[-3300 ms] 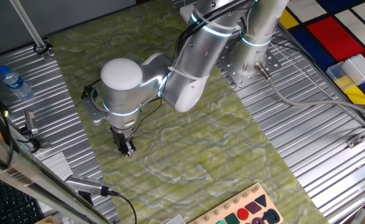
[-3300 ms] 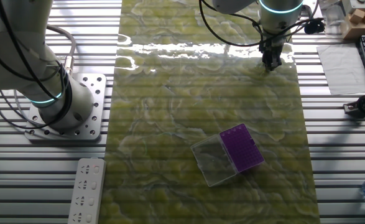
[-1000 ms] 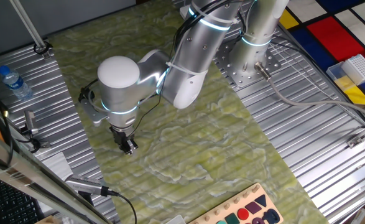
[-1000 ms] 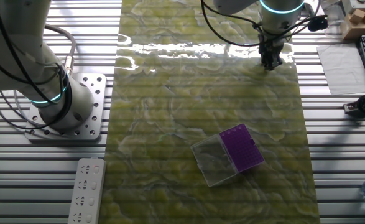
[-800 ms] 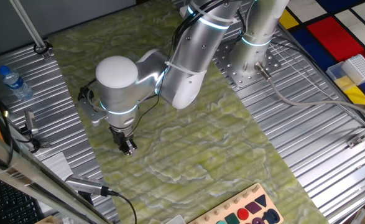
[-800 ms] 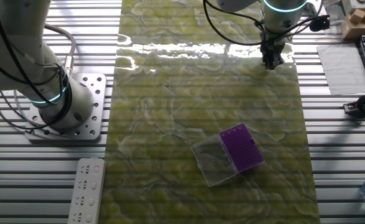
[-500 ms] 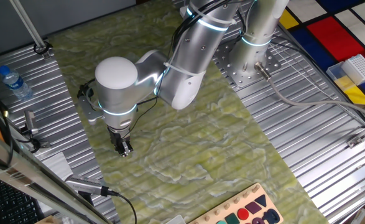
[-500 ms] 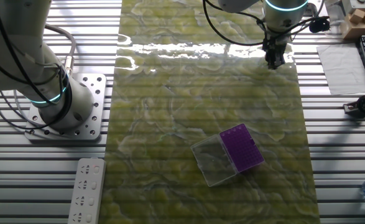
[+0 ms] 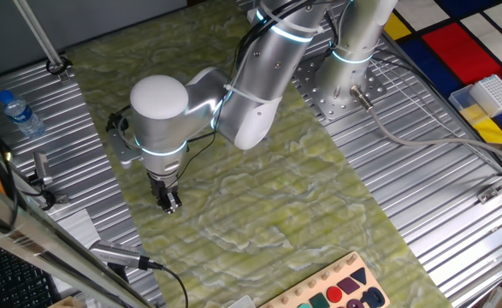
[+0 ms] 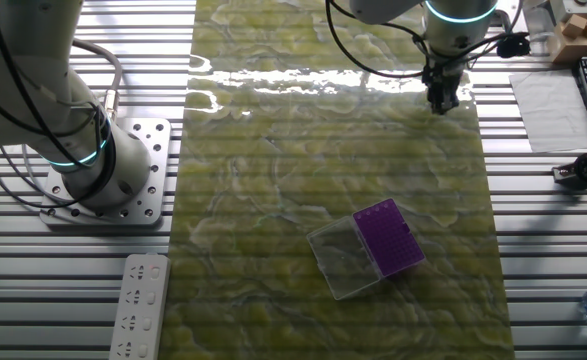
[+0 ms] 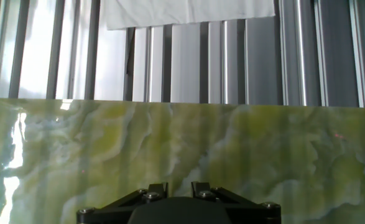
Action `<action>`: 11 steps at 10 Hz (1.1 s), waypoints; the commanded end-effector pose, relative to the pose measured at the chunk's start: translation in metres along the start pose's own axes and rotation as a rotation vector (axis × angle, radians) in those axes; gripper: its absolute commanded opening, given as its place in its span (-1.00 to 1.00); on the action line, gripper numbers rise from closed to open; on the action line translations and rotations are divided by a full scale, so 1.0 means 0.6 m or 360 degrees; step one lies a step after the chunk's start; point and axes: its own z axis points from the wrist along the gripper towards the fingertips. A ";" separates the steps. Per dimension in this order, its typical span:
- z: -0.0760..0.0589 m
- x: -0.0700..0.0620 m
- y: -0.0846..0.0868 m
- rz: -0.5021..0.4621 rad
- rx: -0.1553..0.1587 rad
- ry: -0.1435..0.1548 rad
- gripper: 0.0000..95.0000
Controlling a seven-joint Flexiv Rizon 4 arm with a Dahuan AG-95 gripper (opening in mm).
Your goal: Insert a small pipette tip into the holder for small pipette tips
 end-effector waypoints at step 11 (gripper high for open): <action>0.005 0.006 -0.001 -0.0041 -0.0005 0.0018 -0.60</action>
